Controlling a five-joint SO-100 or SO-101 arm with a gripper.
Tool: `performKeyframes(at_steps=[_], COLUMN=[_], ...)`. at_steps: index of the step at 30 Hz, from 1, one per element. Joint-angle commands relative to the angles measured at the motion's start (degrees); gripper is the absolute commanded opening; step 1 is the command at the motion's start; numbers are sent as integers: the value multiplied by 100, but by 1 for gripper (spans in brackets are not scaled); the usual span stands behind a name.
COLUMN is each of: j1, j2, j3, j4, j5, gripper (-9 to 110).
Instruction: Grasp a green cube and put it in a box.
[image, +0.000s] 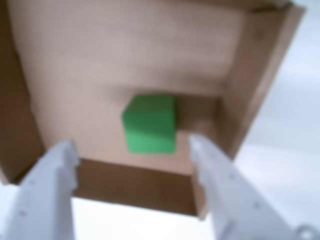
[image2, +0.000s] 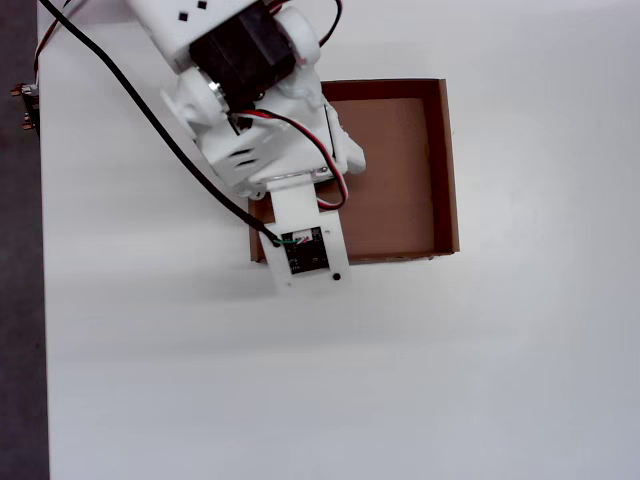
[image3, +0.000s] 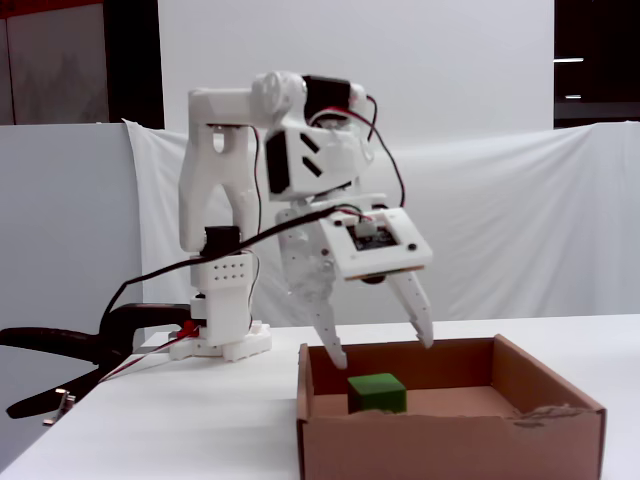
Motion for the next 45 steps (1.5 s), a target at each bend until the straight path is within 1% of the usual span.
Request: performKeyframes(at_steps=[1, 13, 18, 23, 37, 45], j1=[79, 387, 457, 439, 571, 835], j2=[527, 1450, 1995, 2698, 4280, 5089], j3=[-158, 334, 835, 1468, 3041, 3999], j4=[9, 26, -141, -352, -589, -905], j5=[-9, -62, -88, -105, -105, -167], gripper=[31, 26, 25, 19, 13, 15])
